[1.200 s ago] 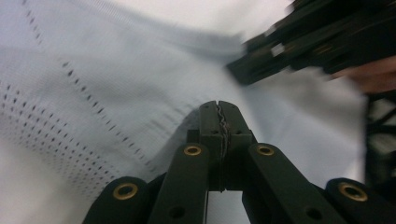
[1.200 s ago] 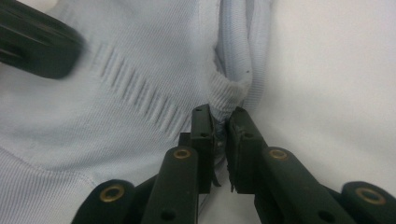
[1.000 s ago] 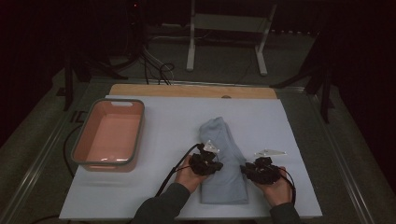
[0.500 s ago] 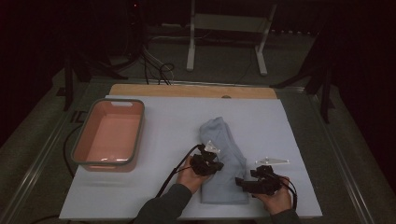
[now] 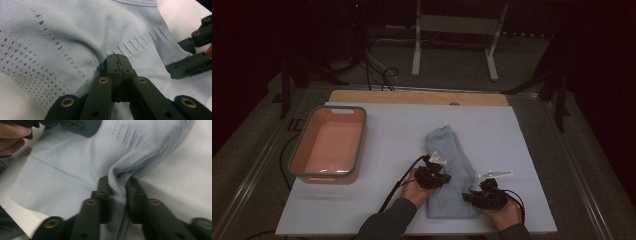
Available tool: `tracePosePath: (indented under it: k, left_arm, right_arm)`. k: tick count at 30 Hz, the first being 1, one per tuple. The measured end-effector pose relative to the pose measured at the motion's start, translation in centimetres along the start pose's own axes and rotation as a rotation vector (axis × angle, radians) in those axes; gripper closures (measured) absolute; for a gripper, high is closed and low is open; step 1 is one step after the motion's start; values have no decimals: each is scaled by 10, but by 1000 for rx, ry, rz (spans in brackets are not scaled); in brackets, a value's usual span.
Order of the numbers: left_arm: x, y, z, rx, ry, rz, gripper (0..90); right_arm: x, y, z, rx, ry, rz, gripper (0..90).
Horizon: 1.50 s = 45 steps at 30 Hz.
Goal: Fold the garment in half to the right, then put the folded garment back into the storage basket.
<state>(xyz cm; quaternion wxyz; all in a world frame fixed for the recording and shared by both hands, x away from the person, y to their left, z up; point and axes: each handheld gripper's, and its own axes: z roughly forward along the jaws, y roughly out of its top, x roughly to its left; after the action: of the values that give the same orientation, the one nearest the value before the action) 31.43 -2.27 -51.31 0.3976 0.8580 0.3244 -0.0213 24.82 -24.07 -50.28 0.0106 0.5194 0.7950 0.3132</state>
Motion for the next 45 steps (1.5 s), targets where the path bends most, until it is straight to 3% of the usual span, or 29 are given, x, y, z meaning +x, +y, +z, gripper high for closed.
tracePosePath:
  k: [6,11,15,17,20,21,26,33,45]
  left_arm:
    - [-2,0,-3,2,-4,7,893]
    - [-4,3,-14,-53,-19,8,682]
    - [-1,8,-29,-109,-13,-22,541]
    - [4,11,-37,-132,17,-32,485]
    - [9,14,-45,-148,31,-59,407]
    - [13,16,-52,-161,68,-66,362]
    - [21,21,-66,-196,115,-88,231]
    - [39,27,-82,-247,160,-142,169]
    - [58,26,-77,-225,205,-187,169]
  right_arm:
    - [-3,2,-1,-2,4,-5,798]
    - [-3,2,-3,-8,-17,-1,799]
    - [-6,2,-4,-16,-24,8,799]
    - [-6,2,-4,-19,-25,2,798]
    - [-5,2,-4,-22,-32,-2,798]
    - [-5,2,-3,-23,-34,-5,798]
    - [-5,1,-3,-25,-34,-9,796]
    - [-4,1,-2,-30,-40,-10,795]
    - [-3,1,-2,-30,-45,-9,795]
